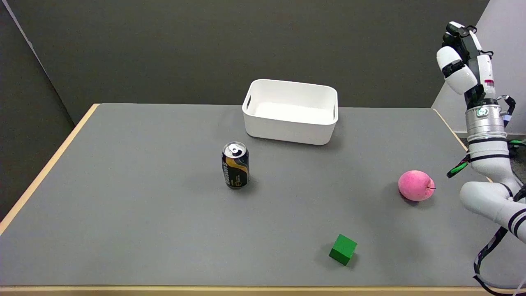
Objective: Pick up the black can.
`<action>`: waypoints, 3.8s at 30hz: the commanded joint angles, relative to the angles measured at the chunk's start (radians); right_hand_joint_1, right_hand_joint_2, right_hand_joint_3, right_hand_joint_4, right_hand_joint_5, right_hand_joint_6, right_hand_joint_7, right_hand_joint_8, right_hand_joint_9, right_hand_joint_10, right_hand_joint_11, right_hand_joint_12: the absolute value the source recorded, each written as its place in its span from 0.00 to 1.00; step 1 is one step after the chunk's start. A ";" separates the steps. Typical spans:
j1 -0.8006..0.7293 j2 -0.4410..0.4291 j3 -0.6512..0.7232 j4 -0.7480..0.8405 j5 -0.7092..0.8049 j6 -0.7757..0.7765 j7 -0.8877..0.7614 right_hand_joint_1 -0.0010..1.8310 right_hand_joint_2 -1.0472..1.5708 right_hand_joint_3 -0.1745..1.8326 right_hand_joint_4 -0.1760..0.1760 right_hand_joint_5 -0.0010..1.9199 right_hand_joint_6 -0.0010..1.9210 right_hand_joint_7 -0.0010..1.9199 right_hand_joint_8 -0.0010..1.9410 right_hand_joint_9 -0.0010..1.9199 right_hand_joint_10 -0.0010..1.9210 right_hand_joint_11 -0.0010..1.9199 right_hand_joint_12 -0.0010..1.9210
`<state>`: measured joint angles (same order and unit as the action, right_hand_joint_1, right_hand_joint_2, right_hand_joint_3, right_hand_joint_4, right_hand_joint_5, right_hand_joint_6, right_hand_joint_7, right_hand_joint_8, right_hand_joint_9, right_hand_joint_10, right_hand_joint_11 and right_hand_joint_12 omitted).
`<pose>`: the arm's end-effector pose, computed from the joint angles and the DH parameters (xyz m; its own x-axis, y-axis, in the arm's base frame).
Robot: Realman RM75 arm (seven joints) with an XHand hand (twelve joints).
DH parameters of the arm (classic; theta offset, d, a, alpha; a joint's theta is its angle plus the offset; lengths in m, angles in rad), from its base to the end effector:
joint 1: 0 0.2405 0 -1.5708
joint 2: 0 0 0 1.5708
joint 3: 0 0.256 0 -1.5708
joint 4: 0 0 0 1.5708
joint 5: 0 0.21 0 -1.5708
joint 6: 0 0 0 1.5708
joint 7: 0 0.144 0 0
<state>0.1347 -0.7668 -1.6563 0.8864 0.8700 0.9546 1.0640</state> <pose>-0.1782 -0.3085 0.5619 0.4300 0.6096 0.6660 -0.7261 -0.2050 0.6564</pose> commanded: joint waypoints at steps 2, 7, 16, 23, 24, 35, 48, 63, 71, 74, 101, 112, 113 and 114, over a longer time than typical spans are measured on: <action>0.034 0.027 -0.046 -0.018 -0.040 -0.005 0.062 0.15 0.66 0.59 0.75 0.12 0.25 0.17 0.20 0.14 0.35 0.08 0.61; 0.021 0.023 -0.073 0.024 -0.038 -0.021 0.116 0.15 0.66 0.59 0.75 0.12 0.25 0.18 0.21 0.14 0.36 0.08 0.61; -0.045 -0.017 -0.131 0.246 -0.001 -0.059 0.108 0.16 0.66 0.59 0.75 0.12 0.25 0.18 0.22 0.15 0.36 0.08 0.62; -0.043 -0.099 -0.243 0.407 0.039 -0.116 0.035 0.16 0.66 0.59 0.76 0.12 0.26 0.18 0.22 0.15 0.36 0.08 0.62; -0.040 -0.113 -0.269 0.427 0.039 -0.116 0.024 0.16 0.66 0.59 0.76 0.12 0.26 0.18 0.22 0.15 0.36 0.08 0.62; -0.042 -0.168 -0.427 0.529 -0.134 -0.077 0.019 0.13 0.66 0.58 0.70 0.10 0.23 0.15 0.18 0.11 0.34 0.05 0.58; 0.051 -0.276 -0.476 0.515 -0.204 -0.319 0.012 0.11 0.65 0.58 0.59 0.06 0.20 0.11 0.15 0.07 0.32 0.00 0.54; 0.248 -0.334 -0.508 0.251 -0.198 -0.411 0.021 0.12 0.65 0.58 0.59 0.07 0.21 0.10 0.15 0.06 0.32 0.00 0.53; 0.245 -0.350 -0.535 0.210 -0.198 -0.442 0.022 0.12 0.65 0.58 0.59 0.07 0.21 0.11 0.16 0.07 0.33 0.01 0.55; 0.233 -0.353 -0.541 0.199 -0.198 -0.446 0.023 0.12 0.65 0.58 0.59 0.07 0.21 0.12 0.16 0.07 0.33 0.01 0.55; 0.259 -0.390 -0.600 0.083 -0.206 -0.454 0.094 0.17 0.66 0.52 0.60 0.09 0.19 0.13 0.15 0.09 0.32 0.01 0.58; 0.254 -0.398 -0.619 0.069 -0.206 -0.457 0.133 0.18 0.66 0.52 0.61 0.09 0.19 0.13 0.15 0.09 0.32 0.01 0.58; 0.252 -0.398 -0.621 0.066 -0.206 -0.457 0.138 0.18 0.66 0.52 0.61 0.09 0.19 0.13 0.15 0.09 0.32 0.01 0.58; 0.251 -0.398 -0.622 0.064 -0.206 -0.457 0.139 0.18 0.66 0.52 0.61 0.09 0.19 0.13 0.15 0.09 0.32 0.01 0.58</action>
<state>0.3835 -1.1513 -2.2490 0.9881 0.6655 0.5050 1.1588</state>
